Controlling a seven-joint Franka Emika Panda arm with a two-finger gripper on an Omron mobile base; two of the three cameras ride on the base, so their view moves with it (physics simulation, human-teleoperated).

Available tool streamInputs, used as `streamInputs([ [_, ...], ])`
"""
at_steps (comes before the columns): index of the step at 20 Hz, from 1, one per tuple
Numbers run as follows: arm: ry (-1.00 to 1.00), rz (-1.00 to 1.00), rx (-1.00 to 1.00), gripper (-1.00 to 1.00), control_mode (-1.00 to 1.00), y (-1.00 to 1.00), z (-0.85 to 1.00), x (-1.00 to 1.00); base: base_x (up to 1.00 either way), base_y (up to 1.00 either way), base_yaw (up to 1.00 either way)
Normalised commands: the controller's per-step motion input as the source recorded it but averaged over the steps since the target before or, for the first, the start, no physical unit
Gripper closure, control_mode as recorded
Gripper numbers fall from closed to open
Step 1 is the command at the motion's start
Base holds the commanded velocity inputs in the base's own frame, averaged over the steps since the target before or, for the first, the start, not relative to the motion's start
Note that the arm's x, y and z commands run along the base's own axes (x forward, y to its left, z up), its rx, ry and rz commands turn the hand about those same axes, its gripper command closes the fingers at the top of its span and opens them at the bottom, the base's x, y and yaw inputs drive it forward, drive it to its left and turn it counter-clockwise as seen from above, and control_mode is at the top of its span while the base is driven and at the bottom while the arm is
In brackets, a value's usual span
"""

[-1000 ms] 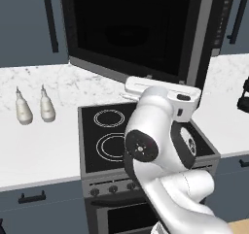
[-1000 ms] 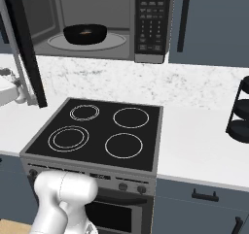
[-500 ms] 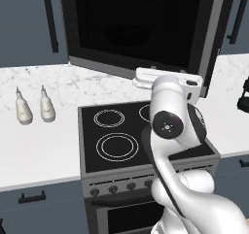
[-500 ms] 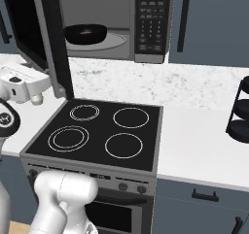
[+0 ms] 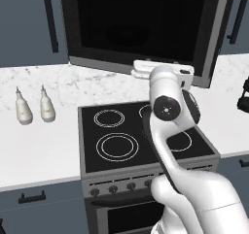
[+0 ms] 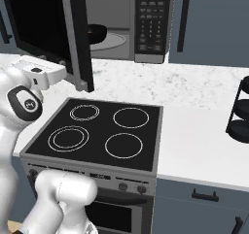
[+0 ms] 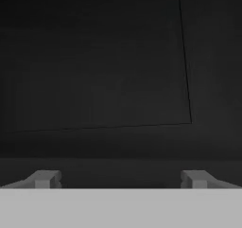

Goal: Open the microwave, place the bowl with waffle inside the microwave, then close the microwave door and turn it on.

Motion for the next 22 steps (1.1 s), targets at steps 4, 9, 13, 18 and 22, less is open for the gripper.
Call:
streamInputs([
  [4,0.0,0.05,0.01,-1.0,-1.0,-0.16,0.0,0.59,0.0,0.0,0.0],
  [9,0.0,0.07,0.02,-1.0,-1.0,-0.28,0.0,0.48,0.0,0.0,0.0],
  [13,0.0,0.08,0.03,-1.0,-1.0,-0.35,0.0,0.38,0.0,0.0,0.0],
  [18,0.0,0.08,0.04,-1.0,-1.0,-0.34,0.0,0.43,0.0,0.0,0.0],
  [22,0.01,0.06,0.04,-1.0,-1.0,-0.3,0.0,0.42,0.0,0.0,0.0],
])
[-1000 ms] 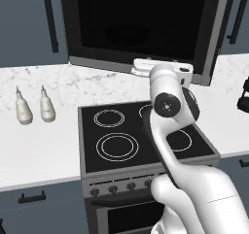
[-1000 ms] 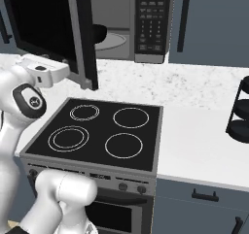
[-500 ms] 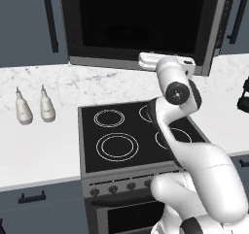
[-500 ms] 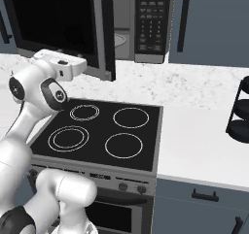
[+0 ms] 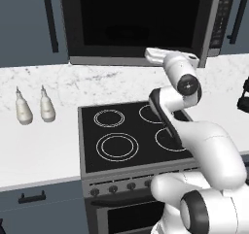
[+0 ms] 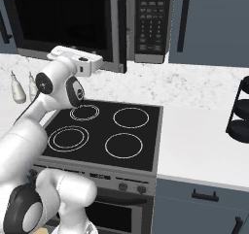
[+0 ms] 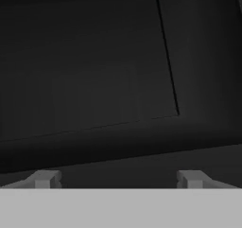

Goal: Open the microwave, place the bowl with waffle inside the microwave, then close the microwave door and turn it on.

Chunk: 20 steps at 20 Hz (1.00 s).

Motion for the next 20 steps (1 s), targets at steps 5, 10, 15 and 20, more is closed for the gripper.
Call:
streamInputs([
  [5,0.03,0.09,0.04,-1.0,-1.0,-0.33,0.0,0.31,0.0,0.0,0.0],
  [10,0.02,0.09,0.01,-1.0,-1.0,-0.24,0.0,0.36,0.0,0.0,0.0],
  [15,0.02,0.05,0.0,-1.0,-1.0,-0.11,0.0,0.29,0.0,0.0,0.0],
  [20,0.03,0.0,0.0,-1.0,-1.0,0.0,0.0,0.25,0.0,0.0,0.0],
])
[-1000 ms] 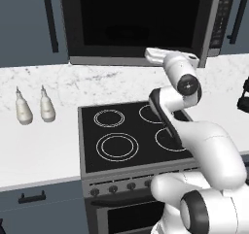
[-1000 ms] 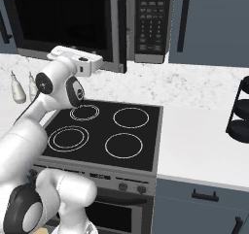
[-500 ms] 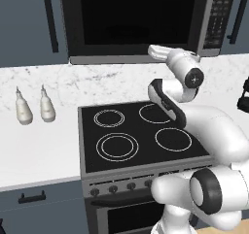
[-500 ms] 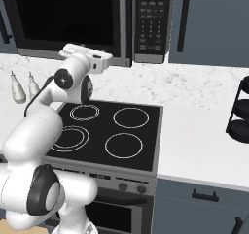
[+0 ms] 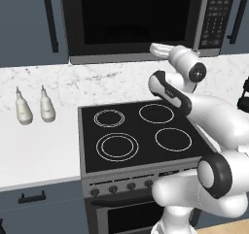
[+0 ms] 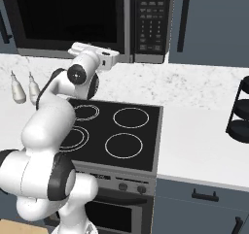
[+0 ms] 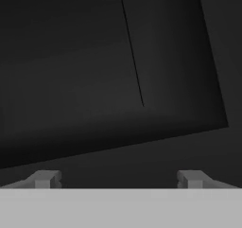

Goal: Open the microwave, place the bowl with waffle inside the microwave, then close the microwave door and turn it on.

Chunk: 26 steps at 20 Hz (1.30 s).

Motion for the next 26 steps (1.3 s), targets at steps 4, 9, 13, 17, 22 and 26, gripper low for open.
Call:
streamInputs([
  [4,0.04,0.0,0.0,-1.0,-1.0,0.0,0.0,0.29,0.0,0.0,0.0],
  [9,0.01,0.0,0.0,-1.0,-1.0,0.01,0.0,0.03,0.0,0.0,0.0],
  [13,0.0,0.0,0.0,-1.0,-1.0,-0.03,0.01,-0.06,0.0,0.0,0.0],
  [17,0.0,0.0,-0.07,-1.0,-1.0,-0.17,0.19,-0.43,0.0,0.0,0.0],
  [22,0.0,0.0,-0.1,-1.0,-1.0,-0.36,0.39,-0.73,0.0,0.0,0.0],
  [26,0.1,0.0,-0.07,-1.0,-1.0,-0.41,0.47,-0.8,0.0,0.0,0.0],
])
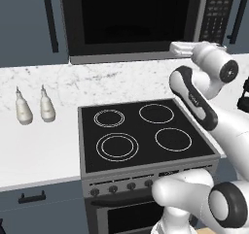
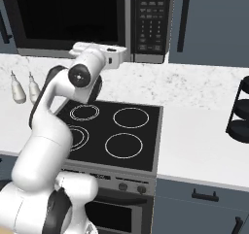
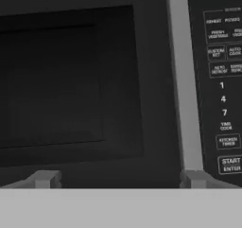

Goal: Open the microwave, place the bowl with waffle inside the microwave, then close the microwave door and turn it on.

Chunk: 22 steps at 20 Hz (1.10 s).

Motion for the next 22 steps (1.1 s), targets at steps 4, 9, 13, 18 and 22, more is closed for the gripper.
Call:
streamInputs([
  [4,0.12,0.0,0.0,-1.0,-1.0,-0.68,0.26,-0.74,0.0,0.0,0.0],
  [9,0.01,0.0,0.0,-1.0,-1.0,-0.83,0.0,-0.56,0.0,0.0,0.0],
  [13,-0.01,0.0,0.0,-1.0,-1.0,-0.61,-0.01,-0.13,0.0,0.0,0.0],
  [18,0.0,0.01,0.0,-1.0,-1.0,-0.27,-0.19,0.0,0.0,0.0,0.0],
  [22,0.0,0.0,0.0,-1.0,-1.0,-0.18,-0.23,0.0,0.0,0.0,0.0],
])
